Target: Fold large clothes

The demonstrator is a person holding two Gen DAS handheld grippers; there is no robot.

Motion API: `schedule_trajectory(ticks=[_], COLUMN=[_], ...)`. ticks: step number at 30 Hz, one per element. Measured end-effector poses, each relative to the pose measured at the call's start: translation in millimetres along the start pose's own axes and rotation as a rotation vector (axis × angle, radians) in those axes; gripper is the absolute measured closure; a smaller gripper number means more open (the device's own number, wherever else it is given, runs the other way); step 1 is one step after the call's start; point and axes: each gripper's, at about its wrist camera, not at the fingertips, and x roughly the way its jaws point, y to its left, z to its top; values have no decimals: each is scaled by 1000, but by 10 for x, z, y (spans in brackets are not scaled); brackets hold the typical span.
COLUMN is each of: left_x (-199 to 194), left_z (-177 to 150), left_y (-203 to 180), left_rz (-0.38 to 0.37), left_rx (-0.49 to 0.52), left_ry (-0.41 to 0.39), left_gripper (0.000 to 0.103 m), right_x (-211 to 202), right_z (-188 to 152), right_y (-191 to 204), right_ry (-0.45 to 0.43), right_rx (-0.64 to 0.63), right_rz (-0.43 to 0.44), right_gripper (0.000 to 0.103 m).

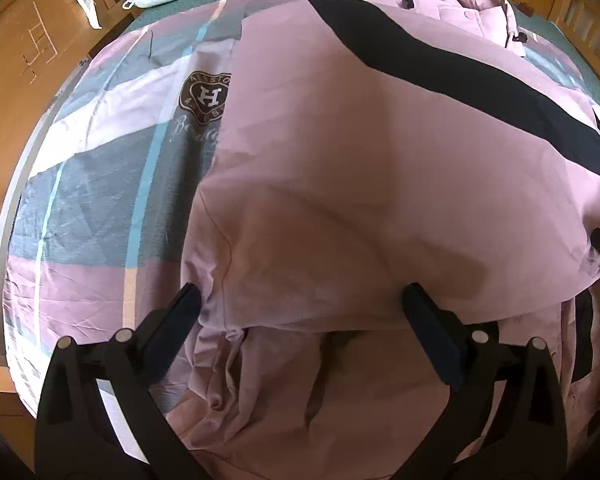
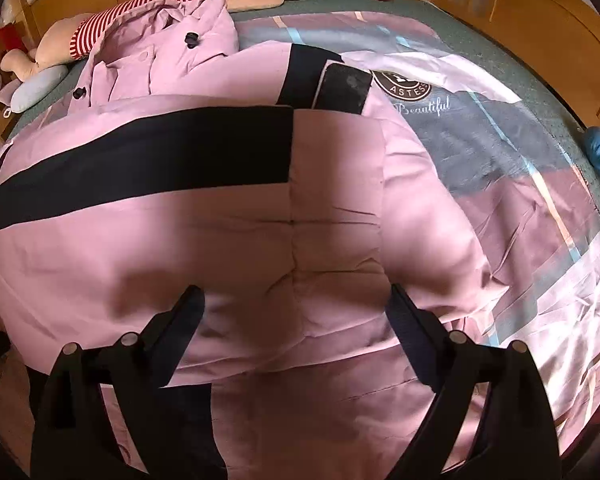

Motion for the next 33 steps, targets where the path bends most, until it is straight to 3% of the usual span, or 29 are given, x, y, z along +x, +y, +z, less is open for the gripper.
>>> schedule_trajectory(ticks=[19,22,25,28,33], left_x=[32,-147,-269,-224,-80], left_z=[-3,9,20,10,2], left_y=[28,40,41,47,-9], left_rz=[4,8,3,-15,-22], left_rx=[-11,-22,-18,-19,-2], left_ry=[3,-90,-155,-124,-39], left_gripper=[2,2,2,2,2], right_x=[-27,-258,-485,-531,-276], right_z=[-11,4,11,-11,-43], right_y=[20,-98,-71,65,352], right_ry=[-9,-115,-233,-256,-154], right_rx=[-8,76,67,8,-127], right_rz=[-22,7,65,119,29], right_gripper=[6,6,6,6,6])
